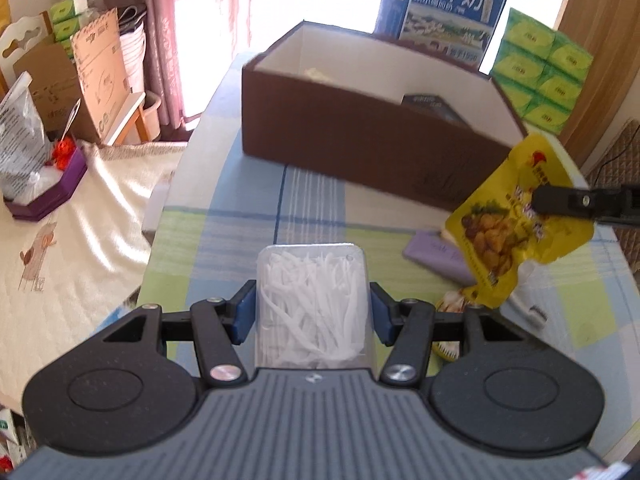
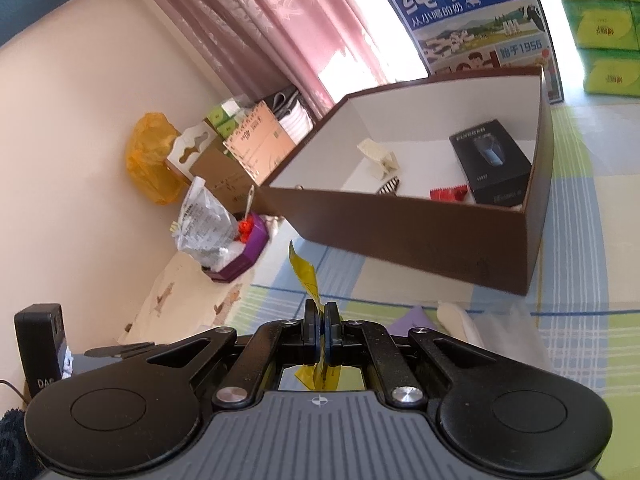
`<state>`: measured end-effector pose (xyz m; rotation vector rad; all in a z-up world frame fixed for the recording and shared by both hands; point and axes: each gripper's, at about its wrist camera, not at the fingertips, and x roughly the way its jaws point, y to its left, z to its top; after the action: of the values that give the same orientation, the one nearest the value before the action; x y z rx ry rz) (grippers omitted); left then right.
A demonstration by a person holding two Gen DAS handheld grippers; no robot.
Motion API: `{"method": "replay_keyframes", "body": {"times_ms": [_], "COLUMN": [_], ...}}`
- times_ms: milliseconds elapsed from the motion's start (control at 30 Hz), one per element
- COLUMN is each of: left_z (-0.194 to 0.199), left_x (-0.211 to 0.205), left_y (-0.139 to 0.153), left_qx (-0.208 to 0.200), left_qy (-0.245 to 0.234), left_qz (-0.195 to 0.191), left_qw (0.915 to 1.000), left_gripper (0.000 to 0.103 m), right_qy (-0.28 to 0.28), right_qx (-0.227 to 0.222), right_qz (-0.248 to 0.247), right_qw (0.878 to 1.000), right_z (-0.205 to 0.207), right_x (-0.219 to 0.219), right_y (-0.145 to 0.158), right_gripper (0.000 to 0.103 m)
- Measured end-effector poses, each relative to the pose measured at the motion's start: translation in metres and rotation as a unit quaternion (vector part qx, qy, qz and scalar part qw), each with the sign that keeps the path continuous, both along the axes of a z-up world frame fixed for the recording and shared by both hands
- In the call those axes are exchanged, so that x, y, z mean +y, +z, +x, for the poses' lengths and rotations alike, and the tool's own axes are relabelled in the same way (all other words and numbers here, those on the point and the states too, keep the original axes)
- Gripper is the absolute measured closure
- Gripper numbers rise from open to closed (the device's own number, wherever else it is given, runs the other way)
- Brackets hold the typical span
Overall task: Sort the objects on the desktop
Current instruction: 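Lift both held items and carry them over the brown box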
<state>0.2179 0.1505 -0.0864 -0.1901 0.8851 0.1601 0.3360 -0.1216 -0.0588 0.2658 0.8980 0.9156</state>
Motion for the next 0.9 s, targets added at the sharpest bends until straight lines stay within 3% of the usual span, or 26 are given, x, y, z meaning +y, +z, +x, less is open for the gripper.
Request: {"method": "replay_keyframes", "body": {"times_ms": [300,600,900], "left_z": [0.042,0.12,0.194], "left_x": [0.007,0.016,0.026], "left_y": [0.037,0.075,0.08], "left_qx": [-0.044,-0.082,-0.084], "left_qy": [-0.023,-0.051,-0.071], "left_qz": [0.025,0.044,0.059], "left_qw": [0.9985,0.9943,0.9922], "left_gripper": [0.05,0.05,0.05], "right_qy": [-0.018,-0.037,-0.057], "right_qx": [-0.021,-0.067,-0.091], "right_qz": [0.028,0.049,0.034], "right_qw": [0.999,0.996,0.994], "right_z": [0.023,0.073,0.129], "right_x": [-0.003,0.009,0.023], "right_y": [0.027,0.058,0.062], "right_gripper": [0.103,0.103,0.103]}}
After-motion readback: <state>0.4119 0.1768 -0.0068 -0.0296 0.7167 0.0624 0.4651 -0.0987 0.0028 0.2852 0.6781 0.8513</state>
